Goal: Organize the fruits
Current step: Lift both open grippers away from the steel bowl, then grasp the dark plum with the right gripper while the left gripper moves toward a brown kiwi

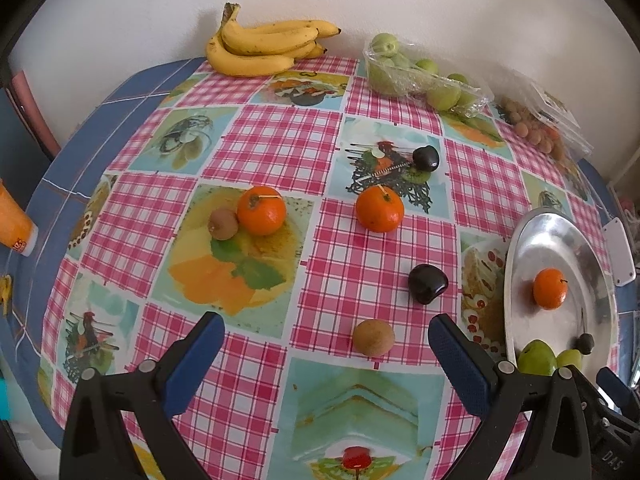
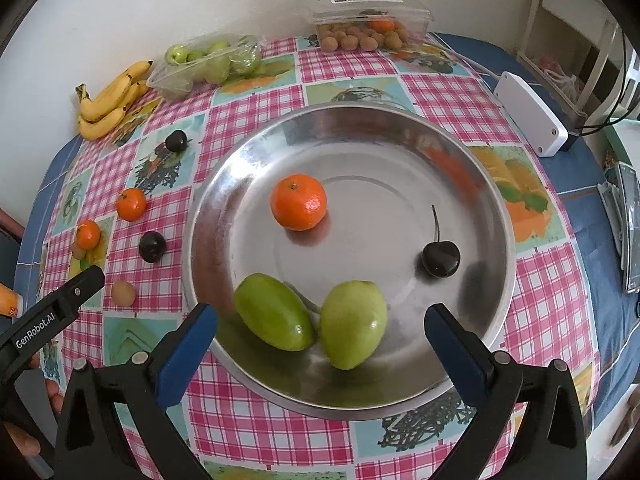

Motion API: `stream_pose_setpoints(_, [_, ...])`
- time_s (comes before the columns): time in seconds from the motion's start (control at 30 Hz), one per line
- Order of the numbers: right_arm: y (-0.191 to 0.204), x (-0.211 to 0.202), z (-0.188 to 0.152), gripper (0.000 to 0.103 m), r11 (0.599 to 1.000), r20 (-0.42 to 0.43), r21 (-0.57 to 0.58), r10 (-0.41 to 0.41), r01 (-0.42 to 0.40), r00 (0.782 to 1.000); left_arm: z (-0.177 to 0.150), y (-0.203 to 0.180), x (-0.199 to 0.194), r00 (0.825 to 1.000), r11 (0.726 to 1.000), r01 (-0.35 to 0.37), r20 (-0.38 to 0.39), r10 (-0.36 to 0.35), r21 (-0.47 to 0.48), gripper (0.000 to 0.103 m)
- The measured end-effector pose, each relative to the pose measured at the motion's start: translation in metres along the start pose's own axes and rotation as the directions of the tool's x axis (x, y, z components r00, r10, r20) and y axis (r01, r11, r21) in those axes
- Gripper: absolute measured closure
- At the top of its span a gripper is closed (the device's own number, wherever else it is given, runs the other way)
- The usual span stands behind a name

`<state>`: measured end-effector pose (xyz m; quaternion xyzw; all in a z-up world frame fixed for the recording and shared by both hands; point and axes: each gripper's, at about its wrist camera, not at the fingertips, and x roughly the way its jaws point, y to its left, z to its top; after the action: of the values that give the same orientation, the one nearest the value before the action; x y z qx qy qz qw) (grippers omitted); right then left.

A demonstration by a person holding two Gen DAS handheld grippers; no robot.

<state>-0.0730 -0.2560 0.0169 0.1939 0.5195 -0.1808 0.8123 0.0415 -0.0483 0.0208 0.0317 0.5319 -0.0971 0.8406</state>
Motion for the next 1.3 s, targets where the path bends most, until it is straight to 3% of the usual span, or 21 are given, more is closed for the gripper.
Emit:
stream_pose_setpoints(0.5, [0.031,-0.011,0.006,0.0,0.997,0.062,-0.004,0.071,-0.071,0.996,0.016,0.05,-0.009,0.999,0.999,0.006,0.036,-0.004,-0.049,0.0])
stream_pose_setpoints(0.93, [0.104,-0.009,0.007,0.0,0.967,0.078,-0.175,0.2,-0.184,0.977,0.026,0.089,0.0,0.998,0.991,0.046,0.039,-0.041,-0.125,0.0])
stream_pose_setpoints(1.3, [0.12,0.003,0.038,0.0,0.973,0.011,-0.166,0.163,-0.159,0.987,0.029,0.096,0.009,0.999,0.991,0.043,0.019,-0.04,-0.128,0.0])
